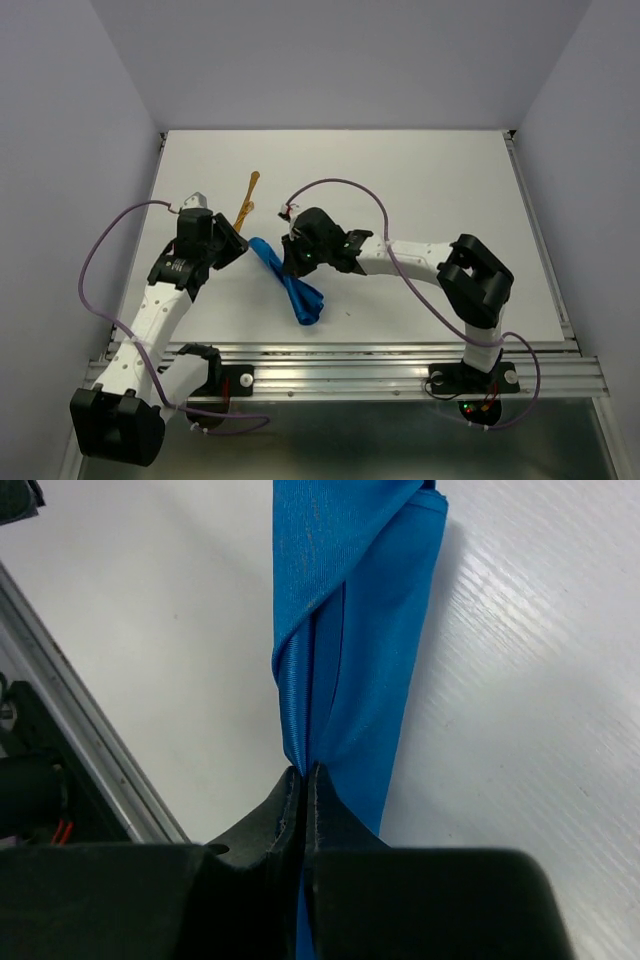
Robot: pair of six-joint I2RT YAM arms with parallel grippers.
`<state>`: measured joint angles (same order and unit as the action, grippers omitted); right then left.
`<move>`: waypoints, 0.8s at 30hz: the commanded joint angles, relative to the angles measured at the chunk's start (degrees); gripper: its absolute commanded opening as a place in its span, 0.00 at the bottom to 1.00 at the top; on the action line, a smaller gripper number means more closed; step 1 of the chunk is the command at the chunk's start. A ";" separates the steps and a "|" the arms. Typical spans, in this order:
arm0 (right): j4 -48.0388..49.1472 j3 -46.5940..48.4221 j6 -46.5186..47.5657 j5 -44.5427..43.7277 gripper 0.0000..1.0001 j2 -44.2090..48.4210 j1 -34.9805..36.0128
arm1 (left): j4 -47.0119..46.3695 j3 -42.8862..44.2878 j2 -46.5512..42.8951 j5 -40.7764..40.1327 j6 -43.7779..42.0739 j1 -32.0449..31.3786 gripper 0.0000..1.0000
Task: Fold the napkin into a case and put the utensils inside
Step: Pick up the smaller rectangle-folded napkin from the center of the board, then turn over the smaller rectangle-folded napkin at the center of the board.
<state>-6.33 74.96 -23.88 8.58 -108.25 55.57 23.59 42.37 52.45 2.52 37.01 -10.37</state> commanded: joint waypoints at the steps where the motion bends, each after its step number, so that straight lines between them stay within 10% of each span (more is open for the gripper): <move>1: 8.96 -1.30 -0.73 11.88 0.01 1.72 -2.92 | 1.37 2.63 -1.12 -1.12 -1.16 0.35 0.51; 9: 13.71 -4.73 -2.93 35.15 0.01 -3.72 -13.64 | -1.26 -1.14 1.17 1.69 -0.28 0.35 0.51; 24: 12.66 -7.11 1.81 43.00 0.01 -7.94 -21.02 | -3.73 -2.82 2.83 4.06 -1.86 0.26 0.51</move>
<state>4.49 68.40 -24.16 47.44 -115.63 36.71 21.87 39.64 55.02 5.85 36.69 -10.37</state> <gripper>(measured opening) 0.033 0.508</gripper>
